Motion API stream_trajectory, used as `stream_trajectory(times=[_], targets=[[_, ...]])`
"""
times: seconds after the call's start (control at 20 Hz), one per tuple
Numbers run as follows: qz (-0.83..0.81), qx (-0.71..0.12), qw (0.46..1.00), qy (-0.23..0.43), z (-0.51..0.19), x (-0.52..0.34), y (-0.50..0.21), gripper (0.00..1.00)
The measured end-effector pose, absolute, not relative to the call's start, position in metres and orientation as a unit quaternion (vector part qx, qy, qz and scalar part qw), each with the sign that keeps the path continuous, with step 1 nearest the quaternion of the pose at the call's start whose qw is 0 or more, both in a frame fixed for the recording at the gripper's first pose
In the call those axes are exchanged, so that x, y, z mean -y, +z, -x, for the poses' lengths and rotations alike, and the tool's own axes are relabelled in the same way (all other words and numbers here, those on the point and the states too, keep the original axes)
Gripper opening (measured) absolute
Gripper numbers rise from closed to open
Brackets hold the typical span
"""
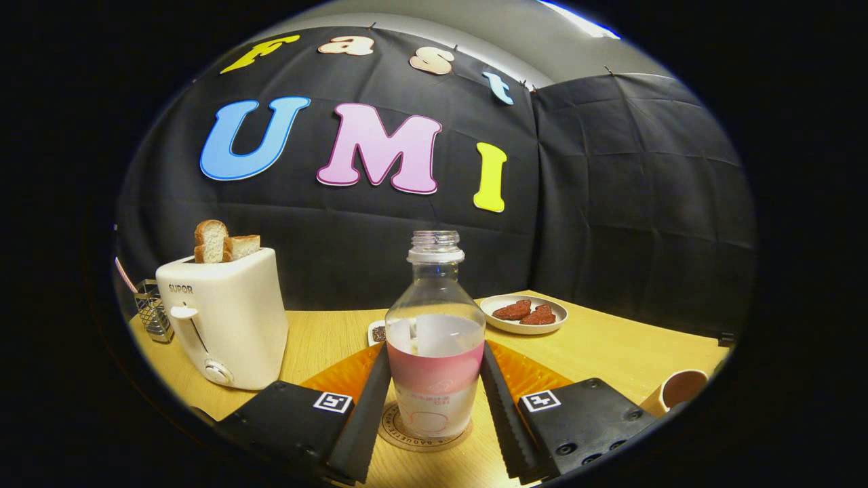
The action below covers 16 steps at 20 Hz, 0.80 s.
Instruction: Take the bottle from table, then pour the juice into the cup, finally place the bottle on the coaster
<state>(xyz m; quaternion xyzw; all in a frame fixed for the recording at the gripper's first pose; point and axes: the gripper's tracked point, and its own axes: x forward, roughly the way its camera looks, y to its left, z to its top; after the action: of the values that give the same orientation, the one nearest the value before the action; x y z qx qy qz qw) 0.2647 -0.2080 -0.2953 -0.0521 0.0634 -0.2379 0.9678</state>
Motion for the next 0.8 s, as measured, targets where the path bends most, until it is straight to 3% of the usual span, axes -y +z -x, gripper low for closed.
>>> stream_trajectory(times=[0.5, 0.7, 0.8], targets=[[0.056, -0.073, 0.965, -0.244, -0.253, 0.199, -0.295, 0.80], [0.042, -0.093, 0.964, -0.246, -0.243, 0.197, -0.299, 0.99], [0.032, -0.098, 0.964, -0.245, -0.234, 0.193, -0.297, 0.98]])
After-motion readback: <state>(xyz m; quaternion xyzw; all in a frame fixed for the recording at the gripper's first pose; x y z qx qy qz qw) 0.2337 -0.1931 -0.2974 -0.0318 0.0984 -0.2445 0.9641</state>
